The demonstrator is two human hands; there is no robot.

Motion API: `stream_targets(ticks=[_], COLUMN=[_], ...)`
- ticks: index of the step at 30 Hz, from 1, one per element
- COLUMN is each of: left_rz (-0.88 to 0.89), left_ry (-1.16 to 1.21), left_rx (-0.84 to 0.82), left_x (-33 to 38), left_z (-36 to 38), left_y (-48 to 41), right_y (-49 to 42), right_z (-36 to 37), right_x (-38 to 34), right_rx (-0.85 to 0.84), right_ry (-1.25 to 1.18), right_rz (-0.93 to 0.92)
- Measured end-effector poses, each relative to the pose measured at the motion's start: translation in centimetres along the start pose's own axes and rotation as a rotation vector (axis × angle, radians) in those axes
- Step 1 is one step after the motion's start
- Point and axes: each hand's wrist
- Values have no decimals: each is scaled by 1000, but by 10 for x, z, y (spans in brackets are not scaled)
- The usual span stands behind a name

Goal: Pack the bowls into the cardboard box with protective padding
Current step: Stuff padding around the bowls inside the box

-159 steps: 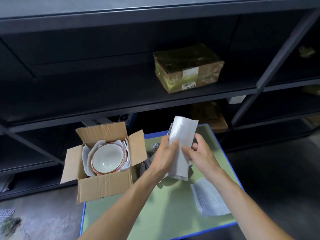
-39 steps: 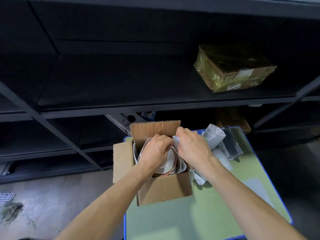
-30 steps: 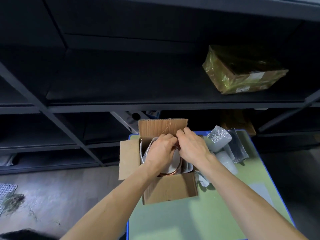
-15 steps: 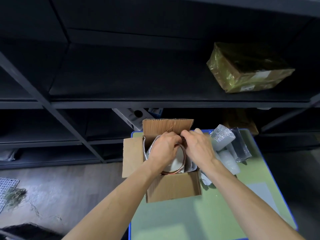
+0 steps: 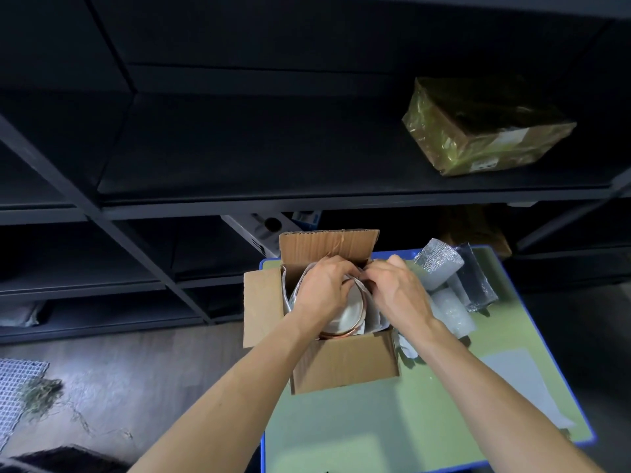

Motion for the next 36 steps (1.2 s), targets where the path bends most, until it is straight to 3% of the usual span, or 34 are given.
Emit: stream_targets(ticks=[6,15,25,36], left_rz=[-28,-79,-46,95], left_ry=[-40,-36,-90,-49], left_rx=[-22,-64,-105,53], left_x=[1,5,8,49], left_z=[0,0,0,19], left_y=[1,1,5,27], right_y=[10,6,36,61], right_z=[-6,2,-22,-20], right_x=[-1,-5,3,36], right_rx=[26,-140,-18,69], right_ry=[85,175,24,-140], right_rz=[-66,64,-63,-79])
Point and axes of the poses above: each hand's wrist, its own y-axis away from the middle knuckle, its own z-axis out of the palm, x = y × z, and after that the axes turned 8 degrees about -x, right-handed
